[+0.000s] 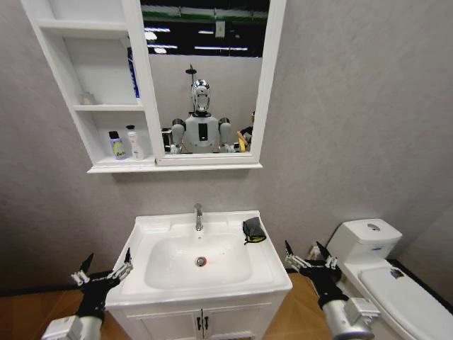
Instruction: Move facial cleanser and shampoo from washbasin to cabinet, then wipe washbasin with towel.
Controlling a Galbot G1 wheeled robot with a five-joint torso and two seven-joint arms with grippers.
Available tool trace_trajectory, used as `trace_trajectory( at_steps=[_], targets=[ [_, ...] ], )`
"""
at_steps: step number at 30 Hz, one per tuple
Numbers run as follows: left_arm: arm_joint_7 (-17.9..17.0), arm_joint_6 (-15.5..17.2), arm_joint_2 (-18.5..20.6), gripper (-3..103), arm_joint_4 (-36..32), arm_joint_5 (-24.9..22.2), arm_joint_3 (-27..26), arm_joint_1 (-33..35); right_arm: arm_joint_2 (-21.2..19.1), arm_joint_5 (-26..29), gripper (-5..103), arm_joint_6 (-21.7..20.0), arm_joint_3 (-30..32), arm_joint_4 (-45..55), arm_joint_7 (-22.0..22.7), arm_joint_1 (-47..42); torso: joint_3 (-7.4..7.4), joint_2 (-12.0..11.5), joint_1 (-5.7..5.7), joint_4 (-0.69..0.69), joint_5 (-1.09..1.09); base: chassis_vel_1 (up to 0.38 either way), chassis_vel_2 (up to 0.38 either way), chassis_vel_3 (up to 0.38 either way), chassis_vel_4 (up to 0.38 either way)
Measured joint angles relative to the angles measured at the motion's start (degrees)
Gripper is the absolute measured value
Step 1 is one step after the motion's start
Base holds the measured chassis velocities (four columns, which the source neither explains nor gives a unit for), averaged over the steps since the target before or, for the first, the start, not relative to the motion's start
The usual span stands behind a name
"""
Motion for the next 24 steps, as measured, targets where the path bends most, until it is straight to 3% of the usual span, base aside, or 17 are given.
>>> trace_trajectory(
  at_steps=[7, 24],
  targets=[
    [1.07, -1.28, -1.14, 100, 1.46, -3.26, -5.03, 2.4, 0.07, 0.07, 100, -0.03, -0.09, -0.04, 0.02, 0.28, 0.0, 0.0, 0.0, 0.02, -0.02, 0.0, 0.0, 0.0, 0.0],
    [0.85, -1.05, -0.8, 100, 1.59, -3.77, -4.81, 1.79, 0.53, -0.62, 100, -1.47, 0.37, -1.3, 0.3, 0.68, 0.01, -0.01, 0.0, 0.01, -0.02, 0.0, 0.0, 0.0, 0.0]
  ],
)
